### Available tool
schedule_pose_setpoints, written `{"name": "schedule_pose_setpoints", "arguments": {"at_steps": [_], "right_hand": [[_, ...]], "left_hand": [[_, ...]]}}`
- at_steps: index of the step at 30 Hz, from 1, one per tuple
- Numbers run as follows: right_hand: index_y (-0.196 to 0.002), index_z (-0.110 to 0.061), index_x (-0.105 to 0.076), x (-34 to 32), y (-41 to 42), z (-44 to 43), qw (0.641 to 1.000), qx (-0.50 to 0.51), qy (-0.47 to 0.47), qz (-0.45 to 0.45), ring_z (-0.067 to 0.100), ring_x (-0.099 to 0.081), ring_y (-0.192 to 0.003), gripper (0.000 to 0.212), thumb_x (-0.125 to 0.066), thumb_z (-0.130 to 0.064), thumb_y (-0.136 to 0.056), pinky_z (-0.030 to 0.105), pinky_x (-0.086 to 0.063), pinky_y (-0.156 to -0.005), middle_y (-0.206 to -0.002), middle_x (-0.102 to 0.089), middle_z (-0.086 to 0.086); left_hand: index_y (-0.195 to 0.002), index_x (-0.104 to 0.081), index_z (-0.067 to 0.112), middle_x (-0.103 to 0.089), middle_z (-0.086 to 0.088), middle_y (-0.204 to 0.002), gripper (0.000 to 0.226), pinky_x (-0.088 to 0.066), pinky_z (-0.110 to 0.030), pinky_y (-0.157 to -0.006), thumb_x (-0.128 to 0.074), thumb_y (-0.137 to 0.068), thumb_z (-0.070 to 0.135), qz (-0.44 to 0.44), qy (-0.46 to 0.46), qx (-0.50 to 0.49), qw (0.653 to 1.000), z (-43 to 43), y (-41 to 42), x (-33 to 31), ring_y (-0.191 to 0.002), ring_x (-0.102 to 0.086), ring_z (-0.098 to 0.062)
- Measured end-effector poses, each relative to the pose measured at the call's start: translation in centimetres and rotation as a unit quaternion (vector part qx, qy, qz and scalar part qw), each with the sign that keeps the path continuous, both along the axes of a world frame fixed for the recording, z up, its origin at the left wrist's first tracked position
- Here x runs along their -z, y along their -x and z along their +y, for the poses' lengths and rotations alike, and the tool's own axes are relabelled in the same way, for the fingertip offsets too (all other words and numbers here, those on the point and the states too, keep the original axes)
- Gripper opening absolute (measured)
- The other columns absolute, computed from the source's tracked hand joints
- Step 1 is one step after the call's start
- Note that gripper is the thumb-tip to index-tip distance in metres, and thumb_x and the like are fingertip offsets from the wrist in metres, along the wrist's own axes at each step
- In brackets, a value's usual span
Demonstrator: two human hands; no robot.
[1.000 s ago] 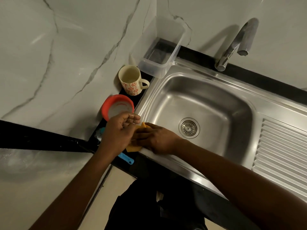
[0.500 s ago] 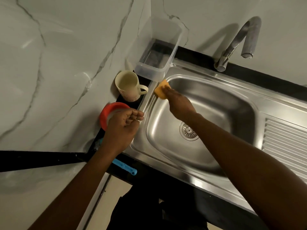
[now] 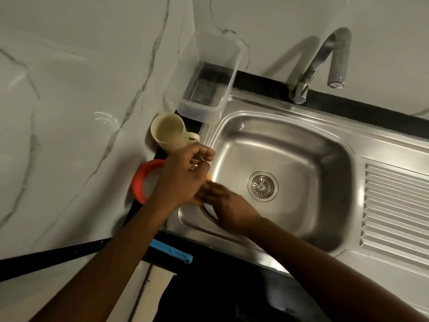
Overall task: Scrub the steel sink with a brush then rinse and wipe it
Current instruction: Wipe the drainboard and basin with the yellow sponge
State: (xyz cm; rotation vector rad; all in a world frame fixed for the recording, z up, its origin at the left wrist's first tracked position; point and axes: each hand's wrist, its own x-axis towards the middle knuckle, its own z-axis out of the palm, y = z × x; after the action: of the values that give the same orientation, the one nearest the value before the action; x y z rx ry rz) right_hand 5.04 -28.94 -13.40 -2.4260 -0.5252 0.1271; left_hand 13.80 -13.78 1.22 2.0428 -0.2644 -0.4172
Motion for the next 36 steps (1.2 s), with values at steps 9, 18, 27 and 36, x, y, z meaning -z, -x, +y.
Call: {"name": "schedule_pose_setpoints", "arguments": {"at_steps": [9, 18, 27, 36], "right_hand": [[-0.151, -0.026, -0.053, -4.4, 0.1, -7.7, 0.977, 0.119, -0.149, 0.098, -0.005, -0.056, -0.130, 0.051, -0.054, -0.010, -0.103, 0.026, -0.045, -0.111, -0.148, -0.057, -0.014], [-0.160, -0.031, -0.036, -3.1, -4.2, -19.1, 0.846, 0.532, 0.014, -0.028, 0.024, -0.031, -0.153, 0.058, -0.048, -0.016, -0.106, 0.044, -0.040, -0.114, -0.167, -0.033, -0.002], [-0.165, -0.027, -0.022, 0.4, -13.2, -11.7, 0.880, 0.475, 0.003, -0.013, 0.031, -0.003, -0.160, 0.070, -0.051, -0.008, -0.104, 0.054, -0.031, -0.121, -0.173, -0.012, -0.002], [-0.162, -0.023, -0.030, -1.2, -18.6, -6.7, 0.939, 0.344, 0.020, -0.025, 0.028, -0.009, -0.159, 0.062, -0.050, -0.020, -0.104, 0.051, -0.010, -0.129, -0.171, -0.023, 0.005]], "left_hand": [[-0.111, -0.071, 0.026, -0.074, 0.012, -0.100, 0.020, -0.059, -0.022, -0.085, -0.071, -0.094, 0.014, -0.106, -0.013, 0.006, 0.994, -4.3, -4.1, -1.3, -0.094, -0.071, -0.005], [-0.143, -0.056, 0.007, -0.058, -0.017, -0.139, 0.063, -0.052, -0.051, -0.098, -0.078, -0.089, 0.030, -0.293, -0.240, 0.082, 0.922, -7.2, -8.5, -0.8, -0.126, -0.056, -0.041], [-0.103, -0.066, 0.011, -0.056, -0.001, -0.075, 0.007, -0.034, -0.032, -0.062, -0.064, -0.096, 0.011, -0.288, -0.388, 0.134, 0.865, -7.3, -11.0, -1.0, -0.068, -0.049, -0.018], [-0.075, -0.052, 0.016, -0.044, 0.003, -0.060, 0.023, -0.019, -0.024, -0.052, -0.067, -0.092, 0.013, -0.342, -0.336, 0.130, 0.868, -6.5, -11.5, -3.8, -0.051, -0.037, -0.013]]}}
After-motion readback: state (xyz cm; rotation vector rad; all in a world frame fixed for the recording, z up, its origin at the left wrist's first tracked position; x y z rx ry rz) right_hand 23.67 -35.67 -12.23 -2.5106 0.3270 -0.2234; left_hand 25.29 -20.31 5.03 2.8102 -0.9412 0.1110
